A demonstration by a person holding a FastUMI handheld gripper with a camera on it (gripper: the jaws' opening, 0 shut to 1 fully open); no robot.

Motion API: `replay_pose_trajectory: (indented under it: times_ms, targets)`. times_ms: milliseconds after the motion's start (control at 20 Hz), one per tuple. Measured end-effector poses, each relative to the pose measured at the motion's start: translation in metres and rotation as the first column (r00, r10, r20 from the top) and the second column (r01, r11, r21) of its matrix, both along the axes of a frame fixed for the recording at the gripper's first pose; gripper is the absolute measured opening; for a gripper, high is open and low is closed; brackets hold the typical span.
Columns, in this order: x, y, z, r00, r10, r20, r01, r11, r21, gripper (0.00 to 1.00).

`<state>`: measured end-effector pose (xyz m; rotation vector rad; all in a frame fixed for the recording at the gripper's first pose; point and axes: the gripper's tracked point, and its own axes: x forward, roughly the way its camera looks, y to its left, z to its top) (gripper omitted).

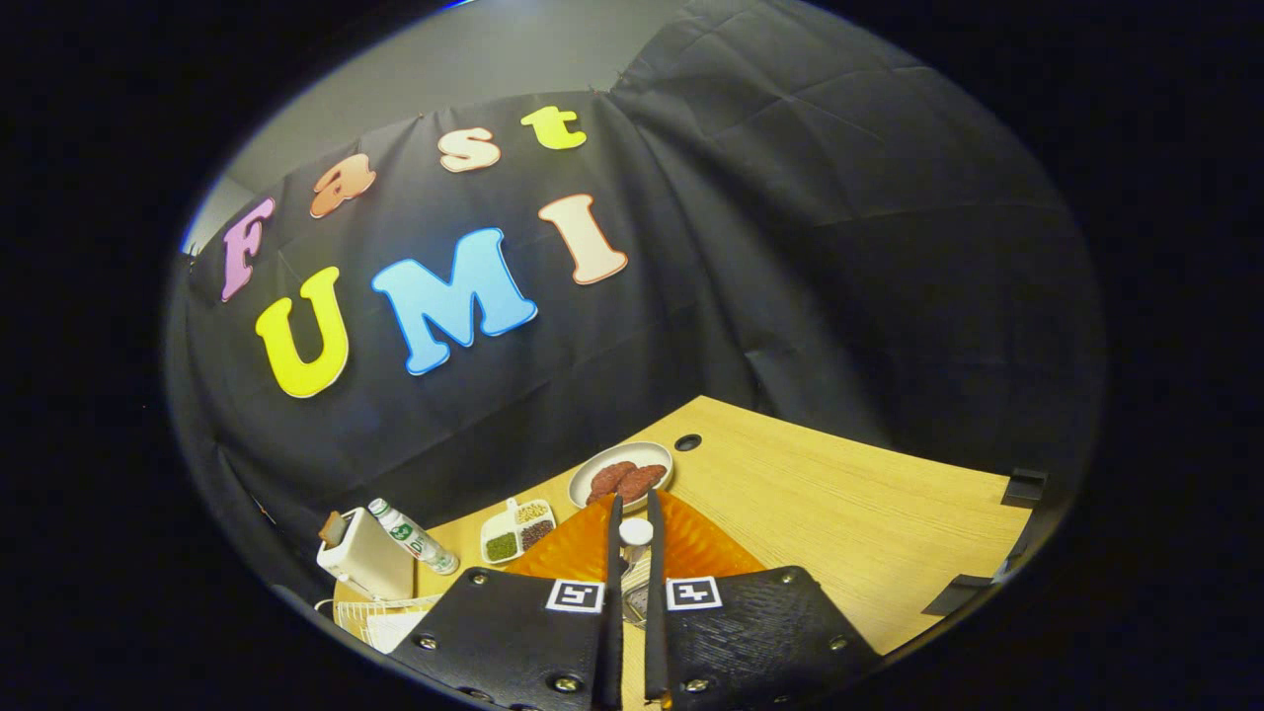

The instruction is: Take the plate from the dish rack, then take the spoon from the basket and place it into the plate.

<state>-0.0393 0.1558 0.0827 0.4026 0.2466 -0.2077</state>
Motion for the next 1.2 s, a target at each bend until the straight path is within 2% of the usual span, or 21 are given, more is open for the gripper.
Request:
replay_pose_trajectory:
  times_ms: [150,350,750,950,1200]
  targets:
    - [-0.018,0.030,0.019,0.997,0.070,0.026,-0.071,0.997,0.004,0.09]
    - [-0.050,0.093,0.027,0.977,0.210,0.032,-0.211,0.977,0.024,0.09]
    - [-0.130,0.204,0.006,0.882,0.471,-0.022,-0.469,0.882,0.049,0.08]
    - [-0.159,0.230,-0.018,0.839,0.539,-0.070,-0.536,0.842,0.057,0.08]
    - [-0.177,0.243,-0.059,0.798,0.583,-0.154,-0.582,0.811,0.053,0.08]
